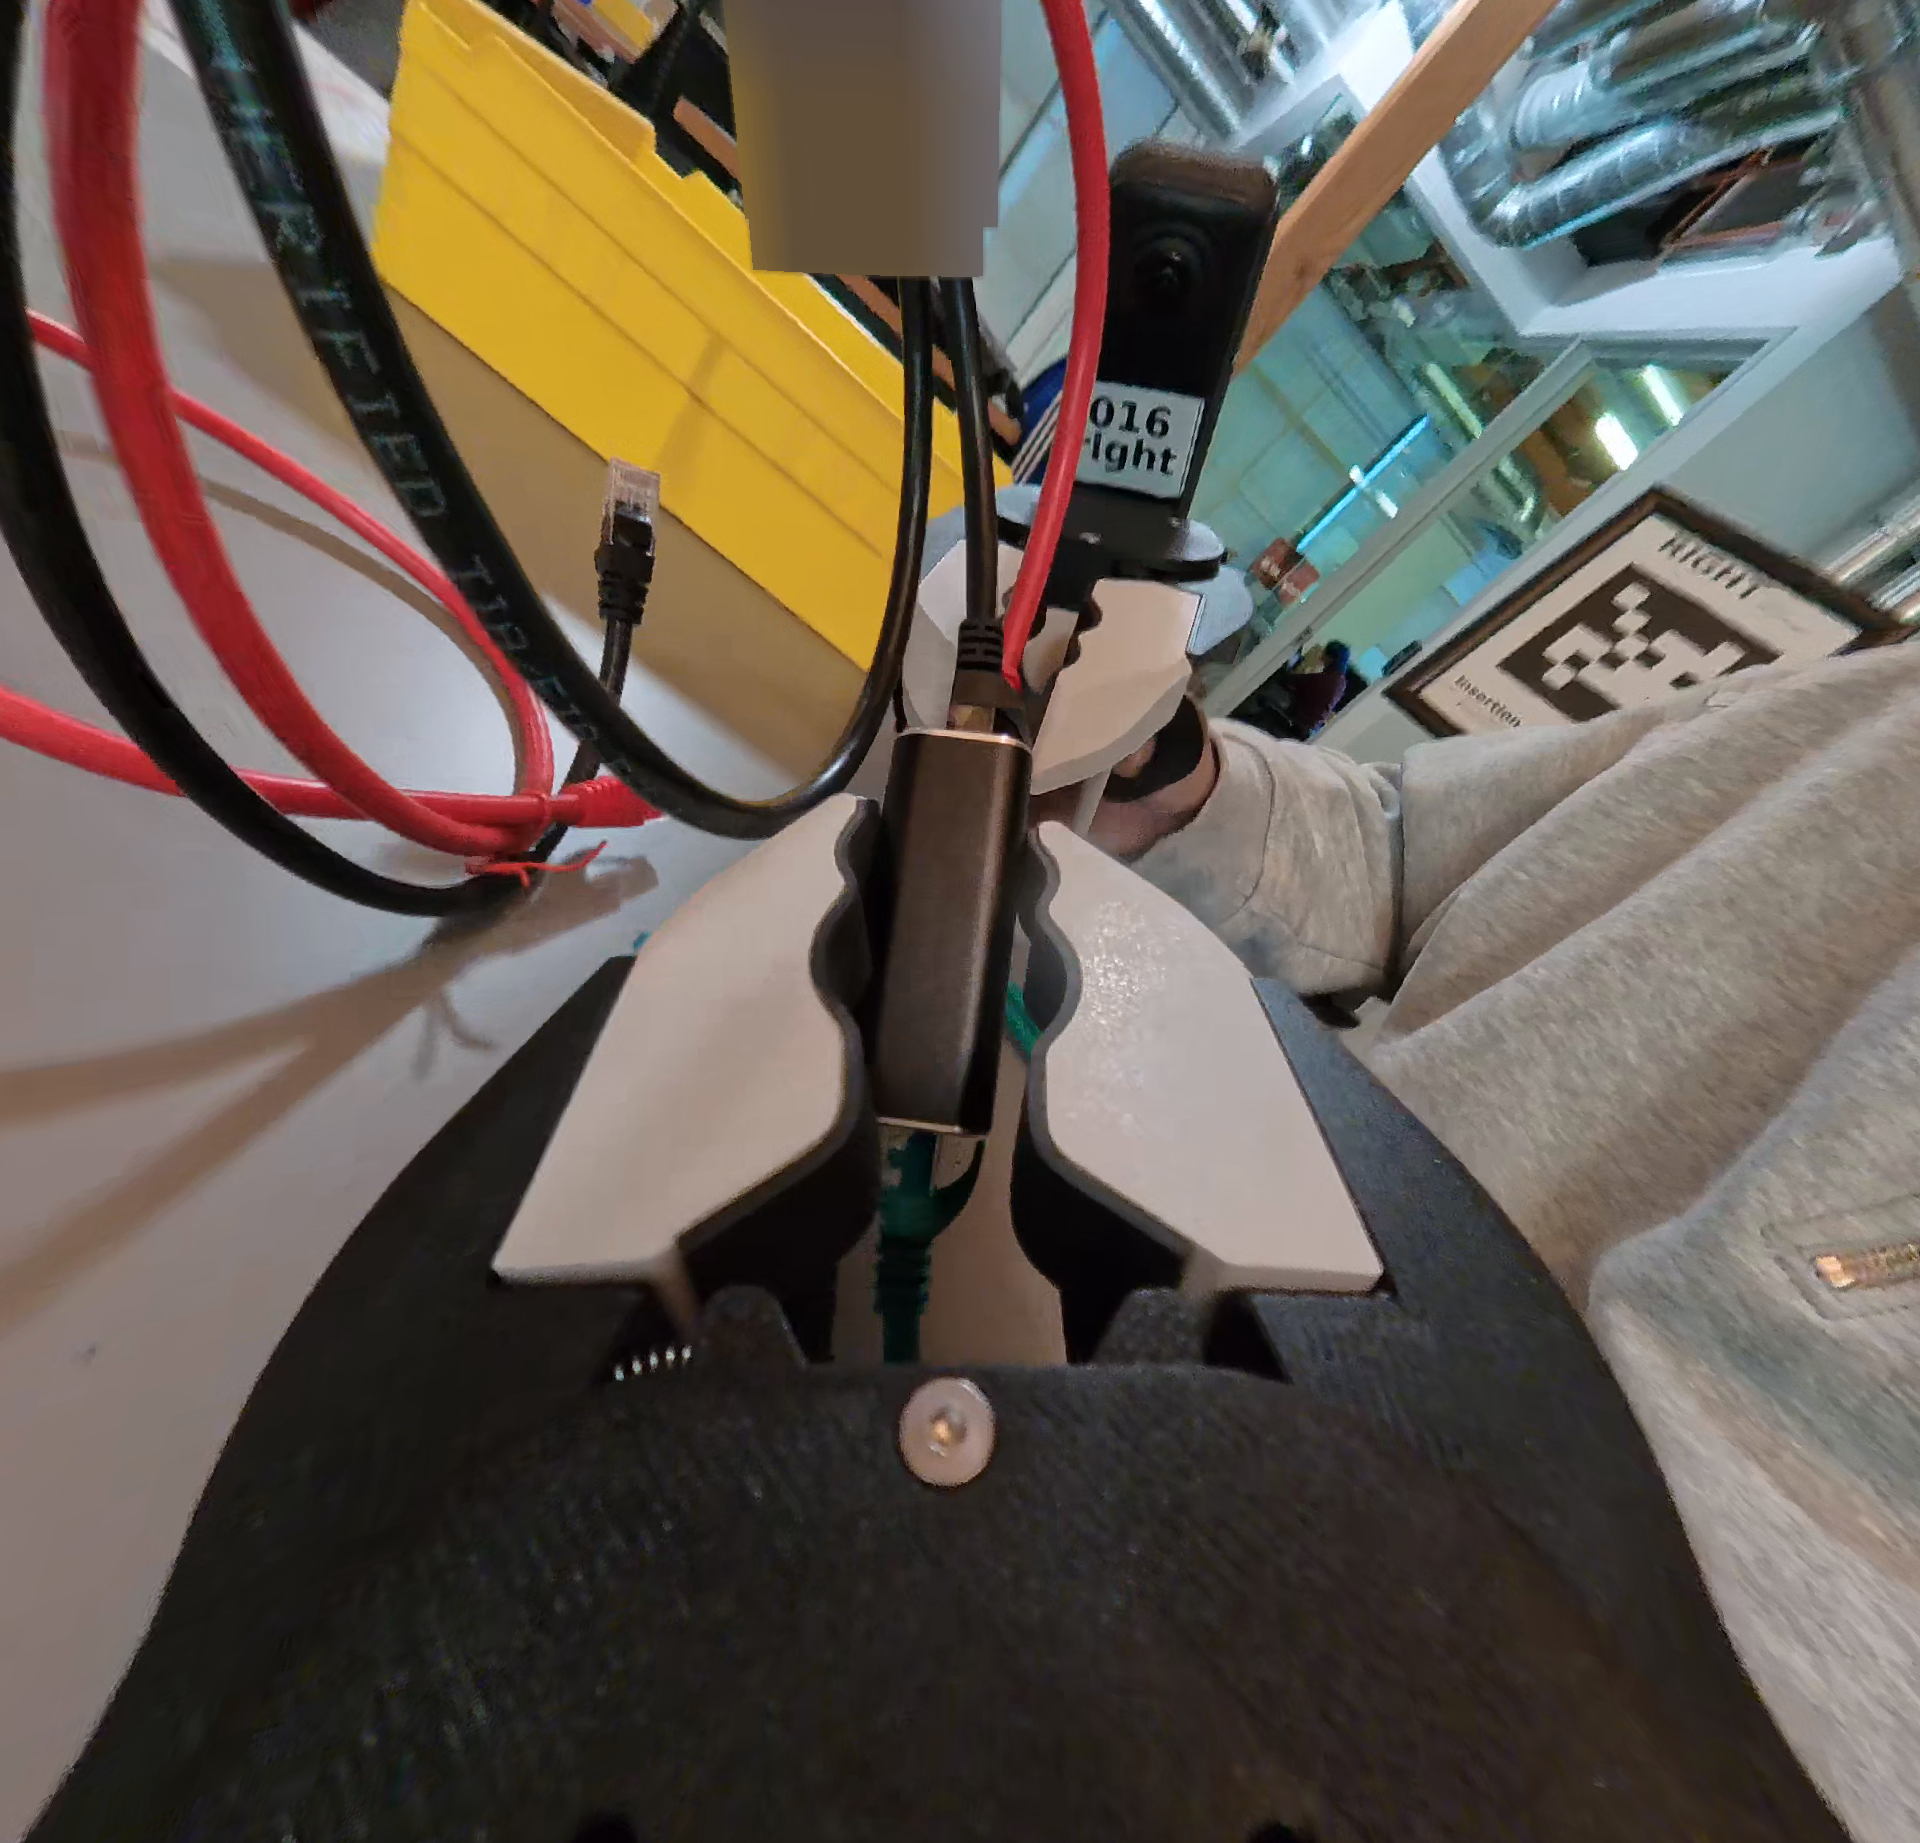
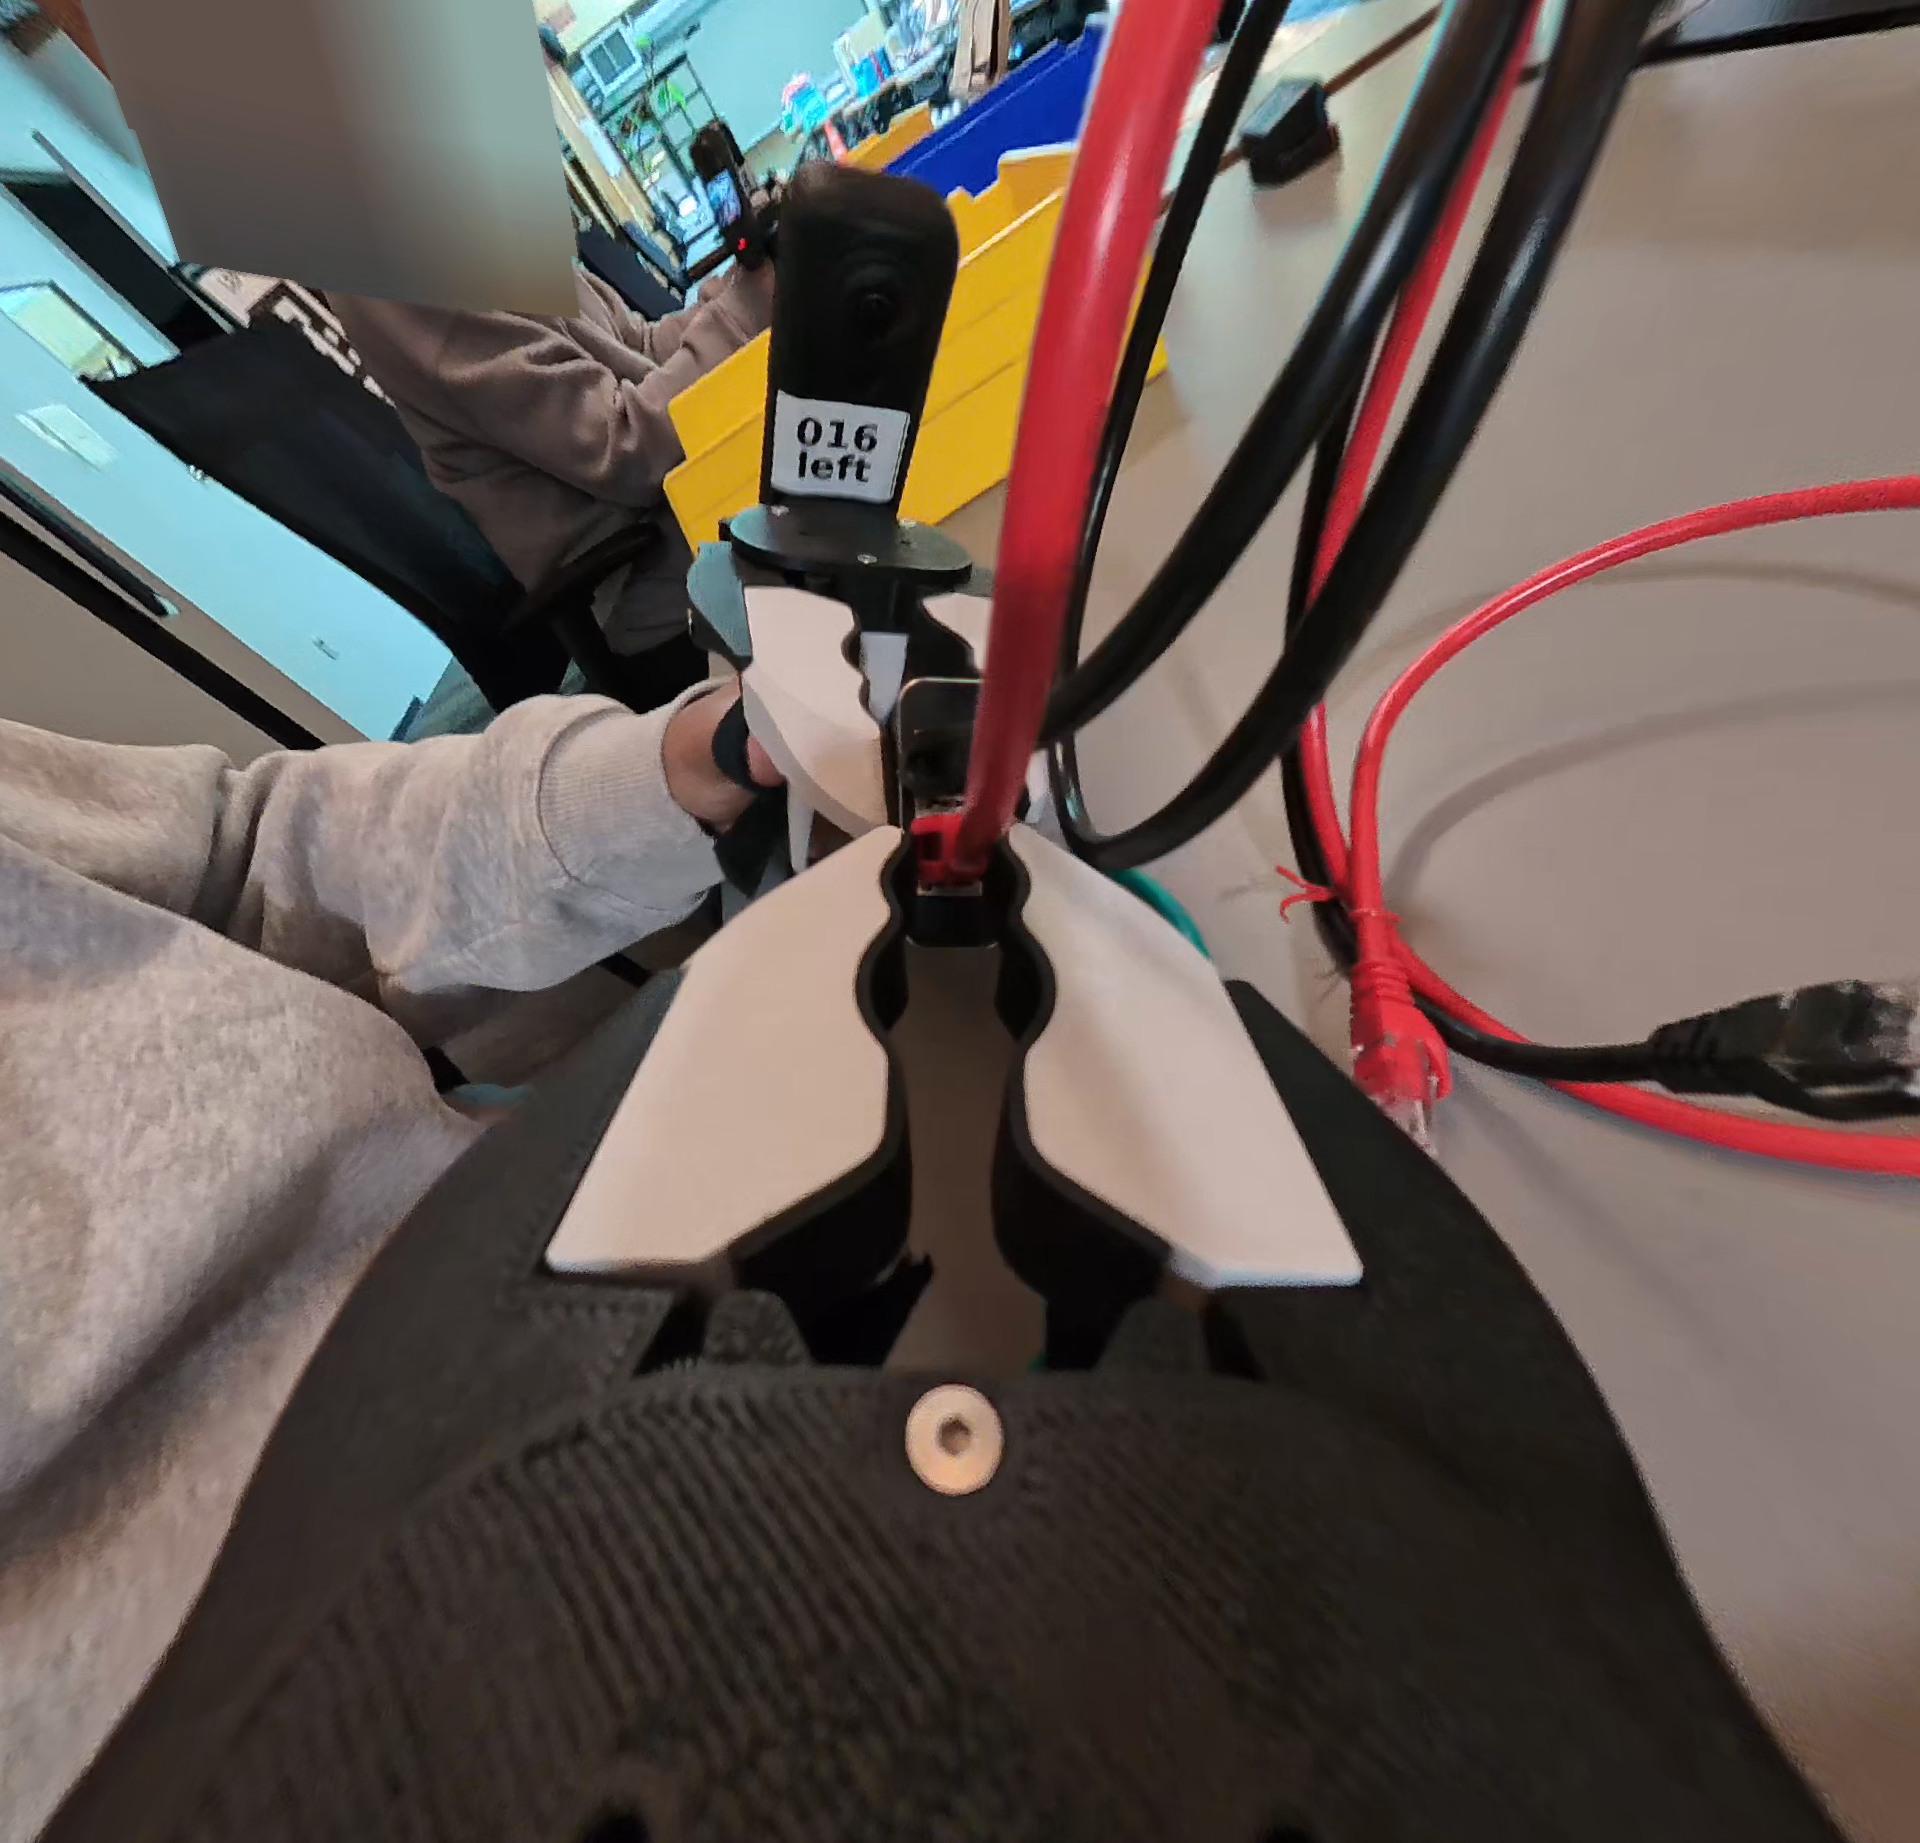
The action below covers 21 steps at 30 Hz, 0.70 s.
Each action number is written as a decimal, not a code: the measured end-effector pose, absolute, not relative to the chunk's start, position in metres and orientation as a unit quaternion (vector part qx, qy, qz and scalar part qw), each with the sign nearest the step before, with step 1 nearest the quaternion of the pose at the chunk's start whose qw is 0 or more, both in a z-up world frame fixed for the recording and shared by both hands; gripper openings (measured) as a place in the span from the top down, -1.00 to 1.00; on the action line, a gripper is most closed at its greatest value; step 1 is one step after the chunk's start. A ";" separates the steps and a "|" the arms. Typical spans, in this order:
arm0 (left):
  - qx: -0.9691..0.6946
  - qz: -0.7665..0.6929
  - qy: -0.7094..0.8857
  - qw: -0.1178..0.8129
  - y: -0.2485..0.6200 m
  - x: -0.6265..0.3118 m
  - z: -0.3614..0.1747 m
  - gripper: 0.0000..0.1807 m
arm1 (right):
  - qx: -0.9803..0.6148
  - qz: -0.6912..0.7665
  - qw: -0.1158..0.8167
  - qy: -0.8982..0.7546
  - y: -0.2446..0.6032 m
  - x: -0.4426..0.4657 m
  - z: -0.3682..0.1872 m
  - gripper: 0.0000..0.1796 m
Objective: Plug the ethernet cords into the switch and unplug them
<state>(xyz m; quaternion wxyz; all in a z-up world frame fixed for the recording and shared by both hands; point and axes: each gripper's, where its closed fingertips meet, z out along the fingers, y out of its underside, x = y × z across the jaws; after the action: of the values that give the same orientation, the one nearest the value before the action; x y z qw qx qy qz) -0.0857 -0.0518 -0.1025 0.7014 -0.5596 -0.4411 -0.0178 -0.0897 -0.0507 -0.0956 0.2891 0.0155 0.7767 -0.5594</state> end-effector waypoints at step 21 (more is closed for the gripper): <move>-0.529 -0.068 -0.407 0.741 -0.045 -0.083 -0.093 0.72 | 0.005 -0.637 0.271 0.721 -0.050 -0.101 -0.075 0.90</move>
<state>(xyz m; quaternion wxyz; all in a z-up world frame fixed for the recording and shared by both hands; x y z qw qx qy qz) -0.0835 -0.0454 -0.0929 0.7414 -0.5289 -0.4073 -0.0685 -0.1014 -0.0500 -0.0748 0.2710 0.0048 0.7213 -0.6374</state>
